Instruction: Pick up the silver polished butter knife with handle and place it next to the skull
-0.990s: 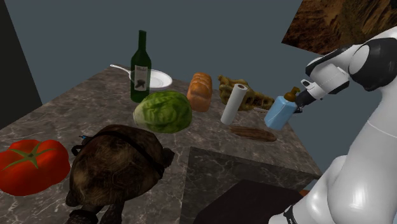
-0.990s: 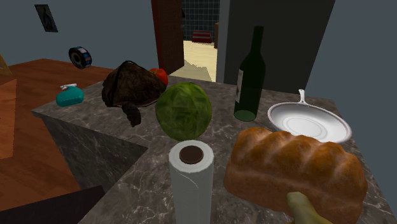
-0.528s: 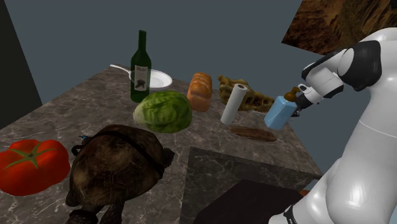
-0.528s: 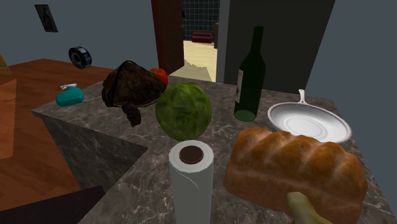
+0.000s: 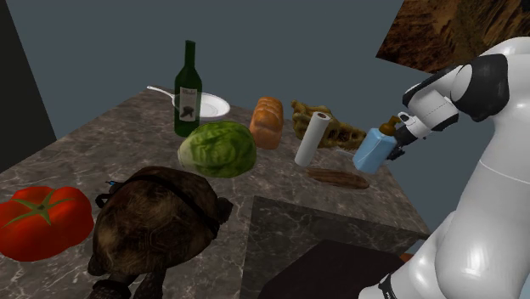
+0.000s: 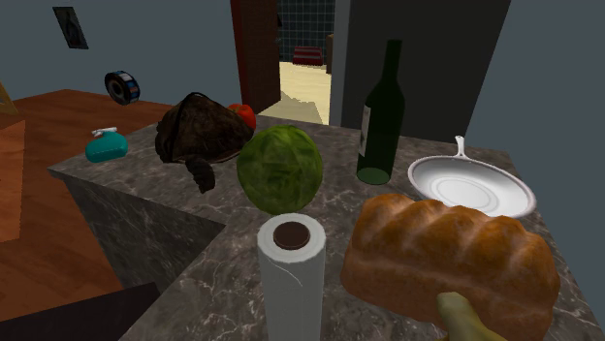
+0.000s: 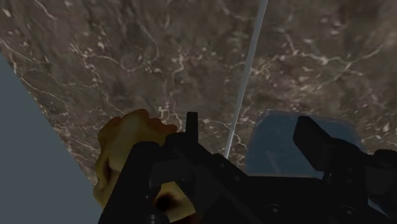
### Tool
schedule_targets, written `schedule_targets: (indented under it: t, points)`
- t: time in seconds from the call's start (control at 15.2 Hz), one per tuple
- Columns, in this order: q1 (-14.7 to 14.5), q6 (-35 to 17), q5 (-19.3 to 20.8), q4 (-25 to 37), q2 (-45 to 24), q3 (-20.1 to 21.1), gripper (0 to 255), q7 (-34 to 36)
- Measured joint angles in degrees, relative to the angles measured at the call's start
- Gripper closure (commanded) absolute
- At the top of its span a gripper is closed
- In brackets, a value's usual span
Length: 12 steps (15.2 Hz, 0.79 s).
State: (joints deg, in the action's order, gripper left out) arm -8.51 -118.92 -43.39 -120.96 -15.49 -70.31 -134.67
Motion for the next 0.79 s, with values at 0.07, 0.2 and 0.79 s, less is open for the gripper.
schedule_targets:
  t: [0.07, 0.2, 0.79]
  points:
    - [0.0, 0.0, 0.0, 0.0, 0.0, 0.0, 0, 0.0]
    - [0.0, 0.0, 0.0, 0.0, 0.0, 0.0, 0, 0.0]
    - [-4.9, 2.9, 8.3, 2.2, 6.5, -6.4, 0, 4.9]
